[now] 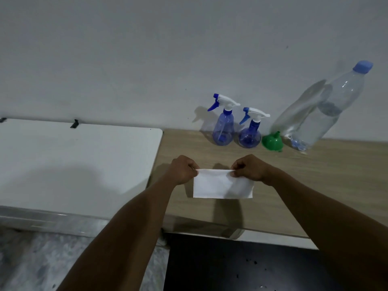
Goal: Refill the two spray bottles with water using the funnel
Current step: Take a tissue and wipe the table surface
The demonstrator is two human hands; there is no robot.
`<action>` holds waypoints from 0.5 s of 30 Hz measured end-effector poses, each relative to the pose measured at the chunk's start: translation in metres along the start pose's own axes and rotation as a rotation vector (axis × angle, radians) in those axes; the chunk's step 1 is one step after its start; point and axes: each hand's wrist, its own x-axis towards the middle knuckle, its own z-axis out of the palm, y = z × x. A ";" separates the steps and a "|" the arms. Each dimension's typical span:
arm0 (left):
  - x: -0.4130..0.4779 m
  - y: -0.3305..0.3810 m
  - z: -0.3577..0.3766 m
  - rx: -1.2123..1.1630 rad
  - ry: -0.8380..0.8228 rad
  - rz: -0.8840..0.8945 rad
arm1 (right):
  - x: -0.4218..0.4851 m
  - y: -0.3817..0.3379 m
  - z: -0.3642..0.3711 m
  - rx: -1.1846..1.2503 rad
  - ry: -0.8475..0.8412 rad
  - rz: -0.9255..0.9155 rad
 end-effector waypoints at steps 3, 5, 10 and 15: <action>0.010 0.007 -0.007 0.028 0.151 0.032 | 0.019 -0.008 -0.006 -0.105 0.110 -0.066; 0.016 0.014 -0.014 0.014 0.269 0.096 | 0.030 -0.014 -0.009 -0.123 0.267 -0.135; 0.034 0.020 -0.017 0.039 0.390 0.150 | 0.037 -0.016 0.001 -0.282 0.557 -0.324; 0.039 -0.011 0.012 0.156 0.231 0.153 | 0.032 0.027 0.041 -0.570 0.374 -0.305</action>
